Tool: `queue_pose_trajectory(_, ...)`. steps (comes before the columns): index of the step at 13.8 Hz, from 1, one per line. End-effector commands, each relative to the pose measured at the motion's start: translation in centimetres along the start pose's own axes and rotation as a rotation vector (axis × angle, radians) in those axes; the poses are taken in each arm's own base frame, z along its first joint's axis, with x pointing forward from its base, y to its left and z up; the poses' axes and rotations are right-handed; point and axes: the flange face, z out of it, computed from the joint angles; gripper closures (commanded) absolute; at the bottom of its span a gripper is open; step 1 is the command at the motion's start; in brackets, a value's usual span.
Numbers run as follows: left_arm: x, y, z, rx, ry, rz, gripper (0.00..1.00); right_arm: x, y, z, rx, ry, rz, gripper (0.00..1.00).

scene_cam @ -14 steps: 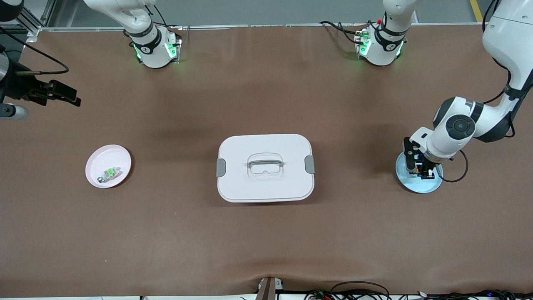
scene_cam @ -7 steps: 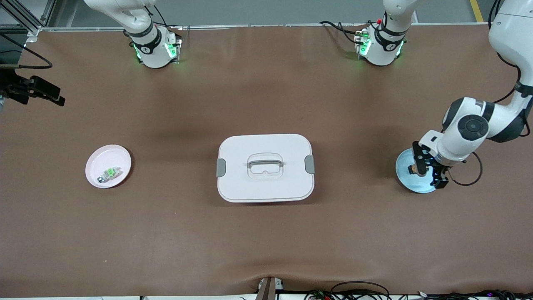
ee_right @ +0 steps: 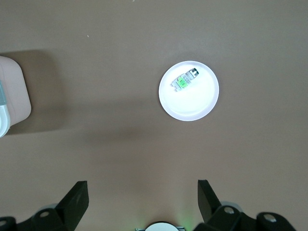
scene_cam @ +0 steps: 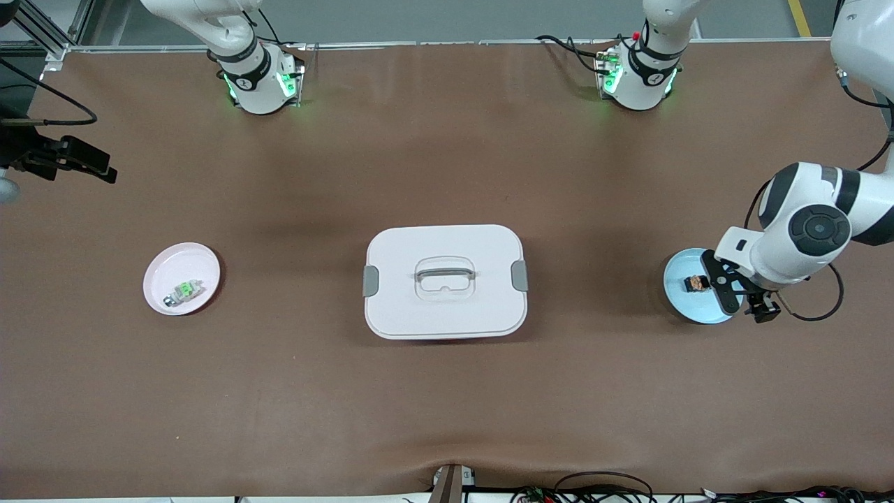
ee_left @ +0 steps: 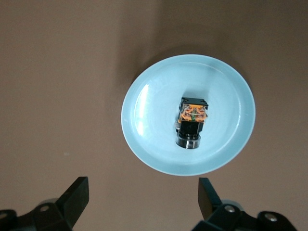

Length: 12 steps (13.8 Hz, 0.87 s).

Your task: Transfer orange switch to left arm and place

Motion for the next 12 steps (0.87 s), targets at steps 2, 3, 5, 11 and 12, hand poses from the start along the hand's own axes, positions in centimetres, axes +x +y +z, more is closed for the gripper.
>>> queue_pose_trajectory(2, -0.5, -1.0, -5.7, -0.082, 0.036, -0.160, 0.00, 0.1, 0.7, -0.6, 0.001, 0.000, 0.022, 0.00)
queue_pose_trajectory(3, -0.2, -1.1, -7.4, -0.098, 0.044, -0.221, 0.00, 0.2, 0.9, -0.6, 0.003, 0.000, 0.023, 0.00)
queue_pose_trajectory(5, 1.4, -0.6, -10.6, -0.114, 0.041, -0.350, 0.00, 0.1, 1.2, -0.7, 0.004, 0.003, 0.026, 0.00)
queue_pose_trajectory(11, 8.5, 0.9, -16.4, -0.155, 0.130, -0.632, 0.00, 0.1, 0.3, -0.7, 0.005, 0.005, 0.016, 0.00)
queue_pose_trajectory(12, 10.1, 1.3, -17.4, -0.178, 0.138, -0.705, 0.00, 0.1, 0.2, -0.7, 0.004, 0.003, 0.013, 0.00)
